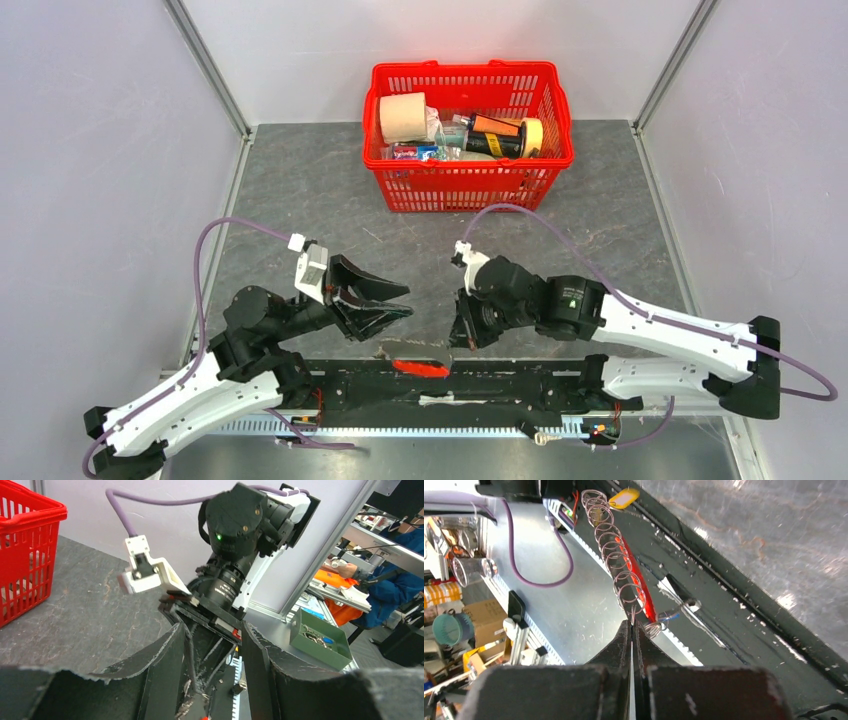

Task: Put the keys on the keyring

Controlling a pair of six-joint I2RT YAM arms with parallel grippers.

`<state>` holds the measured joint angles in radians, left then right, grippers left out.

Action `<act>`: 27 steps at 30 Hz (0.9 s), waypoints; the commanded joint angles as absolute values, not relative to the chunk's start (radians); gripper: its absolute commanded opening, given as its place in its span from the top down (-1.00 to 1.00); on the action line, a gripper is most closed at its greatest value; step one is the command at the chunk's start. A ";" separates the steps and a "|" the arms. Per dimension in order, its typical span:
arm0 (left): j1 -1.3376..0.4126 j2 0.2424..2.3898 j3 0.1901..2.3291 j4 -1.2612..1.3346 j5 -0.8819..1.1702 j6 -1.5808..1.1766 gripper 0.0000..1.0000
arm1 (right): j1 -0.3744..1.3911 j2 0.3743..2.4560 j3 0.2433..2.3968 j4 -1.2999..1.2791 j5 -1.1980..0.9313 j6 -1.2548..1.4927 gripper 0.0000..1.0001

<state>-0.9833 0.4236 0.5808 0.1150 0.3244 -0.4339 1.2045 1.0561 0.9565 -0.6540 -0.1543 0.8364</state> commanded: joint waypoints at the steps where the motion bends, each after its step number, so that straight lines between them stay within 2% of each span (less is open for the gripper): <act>1: -0.982 0.425 0.619 0.156 0.364 -0.470 -0.06 | 1.162 1.076 1.072 -0.716 -0.059 0.769 1.00; 8: -0.981 0.416 0.617 0.147 0.358 -0.480 -0.05 | 1.068 1.090 0.954 -0.584 0.071 0.834 1.00; 11: -0.981 0.414 0.627 0.129 0.356 -0.474 -0.05 | 1.039 1.085 0.839 -0.443 0.116 0.963 1.00; 20: -0.981 0.410 0.626 0.119 0.353 -0.474 -0.05 | 1.012 1.019 0.461 0.001 0.456 1.415 1.00; 27: -0.982 0.399 0.621 0.107 0.341 -0.481 -0.05 | 0.999 1.209 0.368 0.261 0.535 1.647 1.00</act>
<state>-0.9833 0.4095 0.5900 0.1013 0.3424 -0.4492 1.0031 1.1042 0.3782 -0.0071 0.4198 1.4490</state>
